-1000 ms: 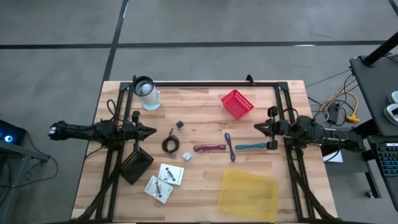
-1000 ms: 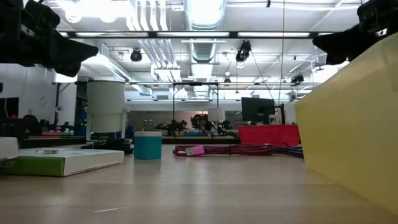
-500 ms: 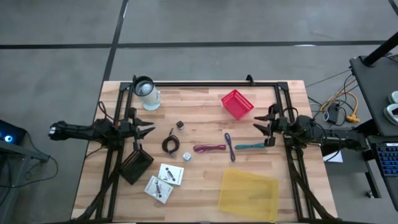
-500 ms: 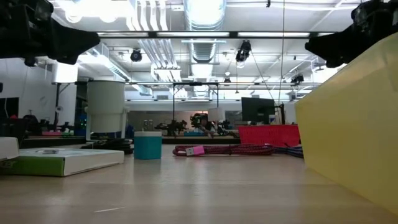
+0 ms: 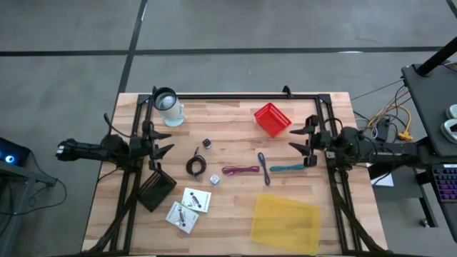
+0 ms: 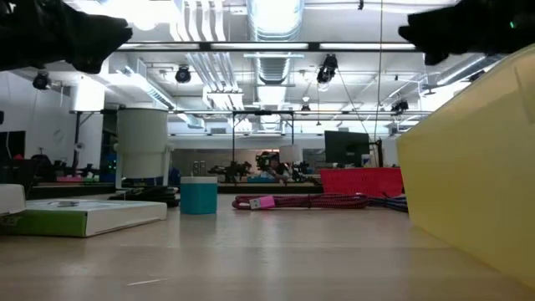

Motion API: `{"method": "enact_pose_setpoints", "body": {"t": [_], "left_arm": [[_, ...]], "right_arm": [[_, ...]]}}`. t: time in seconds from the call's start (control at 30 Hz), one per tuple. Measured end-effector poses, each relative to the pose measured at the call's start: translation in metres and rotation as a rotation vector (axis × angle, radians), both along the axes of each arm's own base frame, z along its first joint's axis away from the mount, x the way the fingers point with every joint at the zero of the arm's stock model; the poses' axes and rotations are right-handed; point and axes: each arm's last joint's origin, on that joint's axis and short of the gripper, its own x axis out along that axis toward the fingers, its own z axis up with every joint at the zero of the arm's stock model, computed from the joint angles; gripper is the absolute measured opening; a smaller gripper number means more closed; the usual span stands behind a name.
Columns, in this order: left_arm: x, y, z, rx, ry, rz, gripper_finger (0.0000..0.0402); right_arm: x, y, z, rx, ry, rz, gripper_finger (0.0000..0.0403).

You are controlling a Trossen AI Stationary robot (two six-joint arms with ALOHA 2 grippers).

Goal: Pick and place items into bin
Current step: Put the light blue patterned charger cable into the yellow bin

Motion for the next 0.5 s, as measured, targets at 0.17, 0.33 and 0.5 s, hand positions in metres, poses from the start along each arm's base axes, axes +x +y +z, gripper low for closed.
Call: {"method": "enact_pose_setpoints", "body": {"t": [0.17,0.33,0.5], "left_arm": [[0.0,0.0,-0.002,0.016,0.008,0.004,0.016],[0.001,0.0,-0.003,0.024,0.014,0.006,0.016],[0.001,0.0,-0.004,0.026,0.019,0.006,0.016]], "right_arm": [[0.017,-0.002,0.021,0.005,0.279,-0.001,0.0188],[0.033,-0.002,0.046,0.093,0.427,0.012,0.0182],[0.046,0.003,0.058,0.094,0.558,0.047,0.0182]]}}
